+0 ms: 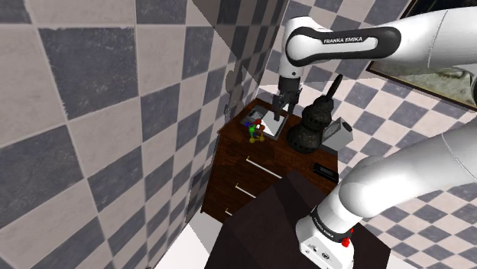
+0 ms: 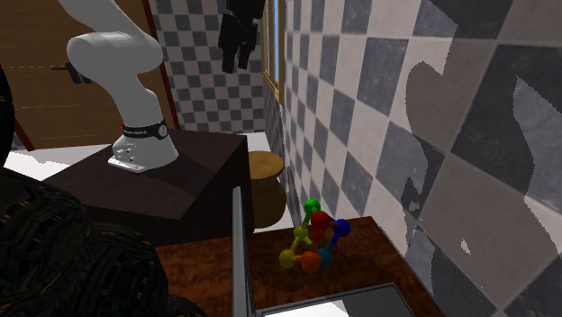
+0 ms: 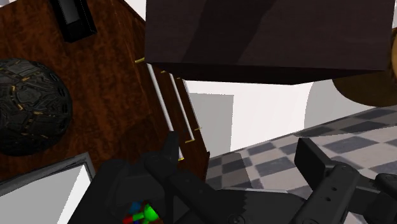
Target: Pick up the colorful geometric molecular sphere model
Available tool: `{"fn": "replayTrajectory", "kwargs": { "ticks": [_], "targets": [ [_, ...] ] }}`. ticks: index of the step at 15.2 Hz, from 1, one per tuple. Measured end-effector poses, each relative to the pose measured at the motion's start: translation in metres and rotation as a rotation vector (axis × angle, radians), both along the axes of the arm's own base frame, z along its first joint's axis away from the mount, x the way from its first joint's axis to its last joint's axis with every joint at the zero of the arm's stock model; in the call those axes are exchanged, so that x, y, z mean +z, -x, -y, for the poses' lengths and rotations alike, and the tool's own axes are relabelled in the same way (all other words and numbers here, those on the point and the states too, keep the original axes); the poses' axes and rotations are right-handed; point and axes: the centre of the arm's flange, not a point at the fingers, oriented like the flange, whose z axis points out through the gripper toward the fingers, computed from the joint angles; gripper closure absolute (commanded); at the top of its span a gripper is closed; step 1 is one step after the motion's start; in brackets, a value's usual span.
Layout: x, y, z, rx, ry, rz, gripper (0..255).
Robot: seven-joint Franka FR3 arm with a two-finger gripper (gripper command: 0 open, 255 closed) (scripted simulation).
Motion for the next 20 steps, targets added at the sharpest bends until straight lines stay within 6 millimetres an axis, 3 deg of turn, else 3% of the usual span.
{"fn": "replayTrajectory", "kwargs": {
  "ticks": [20],
  "targets": [
    [-0.165, -0.182, 0.099, -0.054, 0.076, -0.049, 0]
  ]
}}
